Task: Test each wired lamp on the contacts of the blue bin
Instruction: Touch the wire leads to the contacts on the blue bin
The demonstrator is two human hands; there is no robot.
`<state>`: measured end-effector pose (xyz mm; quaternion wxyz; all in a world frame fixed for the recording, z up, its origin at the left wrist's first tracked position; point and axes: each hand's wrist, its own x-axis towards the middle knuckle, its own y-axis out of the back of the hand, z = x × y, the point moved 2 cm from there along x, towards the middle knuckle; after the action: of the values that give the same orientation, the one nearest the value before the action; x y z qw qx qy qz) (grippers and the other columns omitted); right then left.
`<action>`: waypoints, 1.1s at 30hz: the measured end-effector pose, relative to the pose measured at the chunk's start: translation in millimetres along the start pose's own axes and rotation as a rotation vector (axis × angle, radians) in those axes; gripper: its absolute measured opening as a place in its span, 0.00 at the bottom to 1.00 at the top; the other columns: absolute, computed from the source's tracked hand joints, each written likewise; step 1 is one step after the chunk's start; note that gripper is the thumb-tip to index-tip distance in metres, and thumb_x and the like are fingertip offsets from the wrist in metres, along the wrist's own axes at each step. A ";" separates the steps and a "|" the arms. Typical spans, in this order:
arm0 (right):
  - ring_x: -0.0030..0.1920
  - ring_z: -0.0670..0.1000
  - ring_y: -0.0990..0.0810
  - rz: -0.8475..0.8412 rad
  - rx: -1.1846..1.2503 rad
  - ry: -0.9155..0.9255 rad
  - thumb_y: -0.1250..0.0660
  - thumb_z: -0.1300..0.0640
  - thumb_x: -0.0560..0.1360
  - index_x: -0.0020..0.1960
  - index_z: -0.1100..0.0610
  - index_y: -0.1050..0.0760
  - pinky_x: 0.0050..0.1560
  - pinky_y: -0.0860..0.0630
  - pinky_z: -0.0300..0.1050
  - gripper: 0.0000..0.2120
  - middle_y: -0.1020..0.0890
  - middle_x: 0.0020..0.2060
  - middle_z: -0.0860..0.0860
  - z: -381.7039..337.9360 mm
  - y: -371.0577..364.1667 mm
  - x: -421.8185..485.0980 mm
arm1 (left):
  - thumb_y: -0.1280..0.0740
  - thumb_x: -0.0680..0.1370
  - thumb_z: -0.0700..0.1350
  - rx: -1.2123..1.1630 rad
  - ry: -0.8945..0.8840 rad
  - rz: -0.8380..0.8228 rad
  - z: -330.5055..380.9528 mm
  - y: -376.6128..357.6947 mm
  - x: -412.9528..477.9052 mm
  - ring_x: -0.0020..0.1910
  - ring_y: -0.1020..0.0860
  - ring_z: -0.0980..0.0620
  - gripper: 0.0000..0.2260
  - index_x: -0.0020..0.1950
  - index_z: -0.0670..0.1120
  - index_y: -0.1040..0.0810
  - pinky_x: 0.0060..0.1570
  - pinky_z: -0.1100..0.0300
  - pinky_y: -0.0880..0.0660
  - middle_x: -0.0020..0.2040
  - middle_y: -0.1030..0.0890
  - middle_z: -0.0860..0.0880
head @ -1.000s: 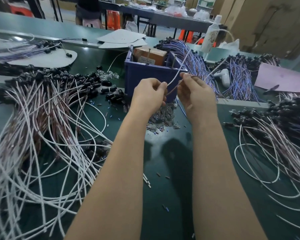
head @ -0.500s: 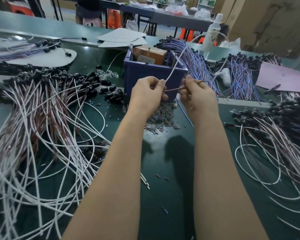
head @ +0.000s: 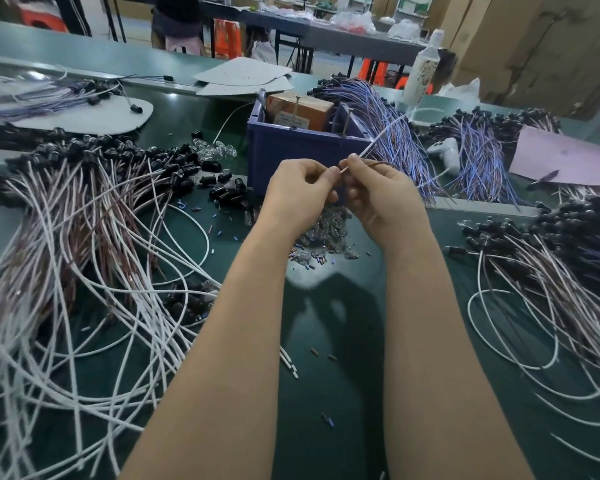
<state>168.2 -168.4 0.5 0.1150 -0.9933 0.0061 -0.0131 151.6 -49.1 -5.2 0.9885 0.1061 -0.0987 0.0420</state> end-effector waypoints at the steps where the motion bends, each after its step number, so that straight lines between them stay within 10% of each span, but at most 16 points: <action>1: 0.25 0.44 0.30 0.020 0.007 0.017 0.36 0.62 0.78 0.41 0.62 0.24 0.28 0.32 0.34 0.08 0.25 0.25 0.49 0.1 1.2 0.5 | 0.35 0.79 0.46 0.010 0.000 -0.006 0.0 -0.8 0.4 0.28 0.28 0.57 0.09 0.42 0.45 0.20 0.35 0.61 0.31 0.30 0.22 0.52; 19: 0.25 0.42 0.29 0.288 0.174 0.104 0.38 0.62 0.79 0.42 0.62 0.26 0.27 0.31 0.31 0.08 0.26 0.31 0.51 -4.1 27.5 1.5 | 0.37 0.80 0.43 0.162 0.113 0.095 -1.0 27.2 1.8 0.20 0.28 0.63 0.16 0.33 0.45 0.23 0.34 0.62 0.27 0.27 0.22 0.51; 25: 0.22 0.42 0.28 0.223 0.246 0.084 0.37 0.63 0.78 0.39 0.62 0.25 0.25 0.30 0.31 0.09 0.24 0.26 0.49 -5.0 7.5 1.3 | 0.37 0.77 0.42 0.518 0.210 0.032 2.2 23.0 -3.8 0.59 0.24 0.46 0.11 0.58 0.48 0.21 0.60 0.53 0.27 0.58 0.20 0.46; 29: 0.23 0.42 0.27 0.199 0.331 0.047 0.36 0.63 0.78 0.39 0.61 0.26 0.26 0.28 0.32 0.08 0.23 0.23 0.48 -5.2 0.0 0.4 | 0.43 0.82 0.53 0.383 0.082 -0.210 16.3 5.7 -8.8 0.49 0.23 0.51 0.15 0.59 0.47 0.22 0.48 0.59 0.28 0.48 0.20 0.50; 33: 0.22 0.44 0.24 0.164 0.360 -0.003 0.35 0.64 0.77 0.39 0.60 0.28 0.25 0.26 0.34 0.09 0.22 0.22 0.48 -4.0 -8.3 -5.1 | 0.48 0.83 0.53 0.010 0.133 -0.259 24.4 -23.7 -10.7 0.62 0.25 0.48 0.18 0.66 0.47 0.27 0.64 0.53 0.31 0.62 0.22 0.46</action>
<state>163.0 -161.2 6.1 0.2913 -0.9529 0.0844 -0.0033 139.1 -78.2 11.1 0.9895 0.1198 -0.0182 -0.0784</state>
